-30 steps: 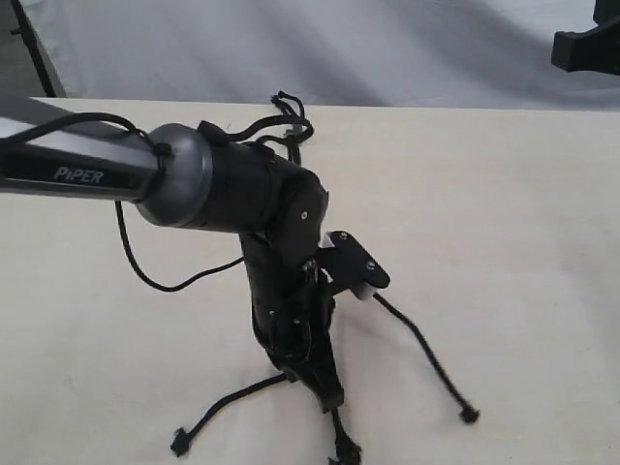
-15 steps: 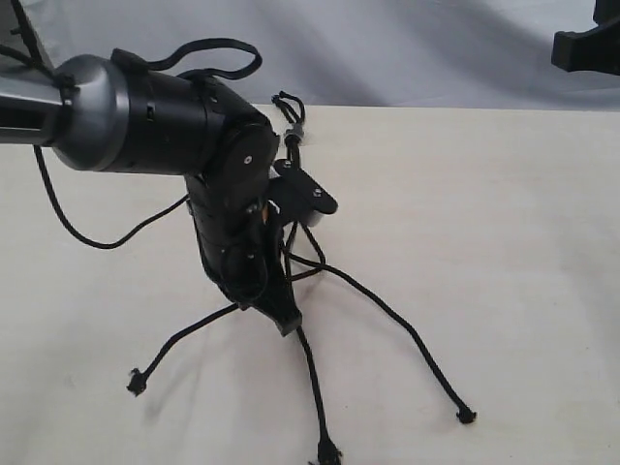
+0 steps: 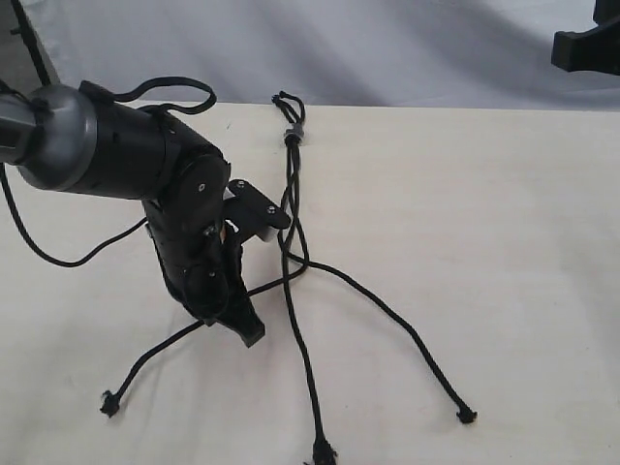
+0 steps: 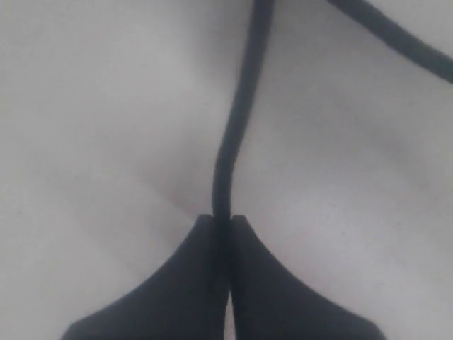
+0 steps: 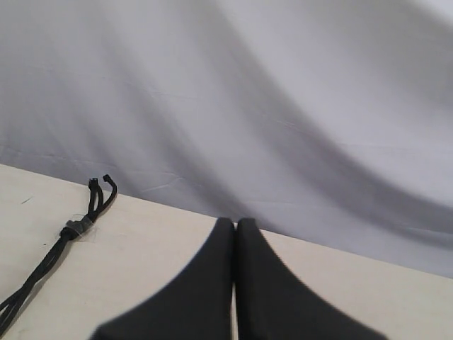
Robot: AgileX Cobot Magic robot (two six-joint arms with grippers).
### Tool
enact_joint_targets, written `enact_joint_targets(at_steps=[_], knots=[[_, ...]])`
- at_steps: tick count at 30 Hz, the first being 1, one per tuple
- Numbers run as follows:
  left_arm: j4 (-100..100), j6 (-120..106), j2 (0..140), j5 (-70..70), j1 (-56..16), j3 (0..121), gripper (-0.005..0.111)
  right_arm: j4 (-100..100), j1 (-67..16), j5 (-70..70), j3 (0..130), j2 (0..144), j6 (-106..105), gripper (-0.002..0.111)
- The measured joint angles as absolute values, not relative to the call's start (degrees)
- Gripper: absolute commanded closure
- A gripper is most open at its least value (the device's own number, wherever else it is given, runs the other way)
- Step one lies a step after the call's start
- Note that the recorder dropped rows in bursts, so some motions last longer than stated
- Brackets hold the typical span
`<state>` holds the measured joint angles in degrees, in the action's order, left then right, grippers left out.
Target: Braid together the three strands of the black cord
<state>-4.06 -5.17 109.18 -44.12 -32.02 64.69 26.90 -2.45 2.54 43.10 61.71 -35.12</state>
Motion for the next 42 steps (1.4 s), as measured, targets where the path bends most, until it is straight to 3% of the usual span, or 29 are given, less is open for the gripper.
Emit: enact_joint_targets(at_steps=[4, 6, 9, 11, 13, 16, 19, 24, 30, 32, 33, 35, 42], knots=[[-4.06, -5.17, 109.18, -43.38, -32.02, 64.47, 0.055, 26.90, -2.45, 2.54, 43.10, 61.71, -35.12, 0.109], [-4.06, -5.17, 109.18, -43.38, -32.02, 64.42, 0.048, 26.90, -2.45, 2.54, 43.10, 61.71, -35.12, 0.109], [-7.87, -4.43, 108.61, -43.38, -32.02, 64.42, 0.057, 27.82, -2.45, 1.87, 43.10, 61.71, -34.89, 0.109], [-12.53, -1.70, 105.96, -43.38, -32.02, 65.23, 0.078, 29.95, -2.45, 0.00, 43.10, 61.71, -34.75, 0.109], [-16.91, 0.45, 101.02, -42.97, -32.02, 66.60, 0.106, 31.17, -2.45, -5.02, 43.74, 61.82, -34.75, 0.109], [-24.04, 6.64, 91.25, -41.18, -32.02, 67.02, 0.107, 32.03, -2.66, -22.41, 49.08, 65.15, -34.75, 0.109], [-30.78, 14.62, 83.92, -40.56, -32.02, 66.31, 0.107, 32.03, -7.53, -30.77, 51.85, 71.99, -34.36, 0.109], [-41.63, 26.31, 76.90, -40.40, -29.66, 59.56, 0.107, 32.12, -20.55, -32.75, 54.68, 84.54, -31.53, 0.109], [-45.87, 35.82, 75.72, -36.59, -16.22, 57.41, 0.107, 26.02, -33.66, -32.51, 54.77, 94.91, -20.15, 0.108], [-45.24, 36.23, 75.72, -36.41, -13.90, 57.41, 0.107, 19.78, -36.29, -32.20, 55.20, 95.86, -12.62, 0.094], [-45.12, 36.36, 75.72, -36.13, -13.58, 57.41, 0.107, 17.51, -37.18, -32.07, 55.34, 96.00, -10.04, 0.079], [-43.89, 36.36, 75.72, -35.02, -13.32, 57.41, 0.107, 10.97, -39.41, -31.96, 55.85, 96.23, -3.25, 0.068], [-39.45, 33.08, 75.72, -33.01, -13.32, 57.41, 0.107, 5.22, -40.88, -33.46, 56.19, 98.30, 6.15, 0.066]])
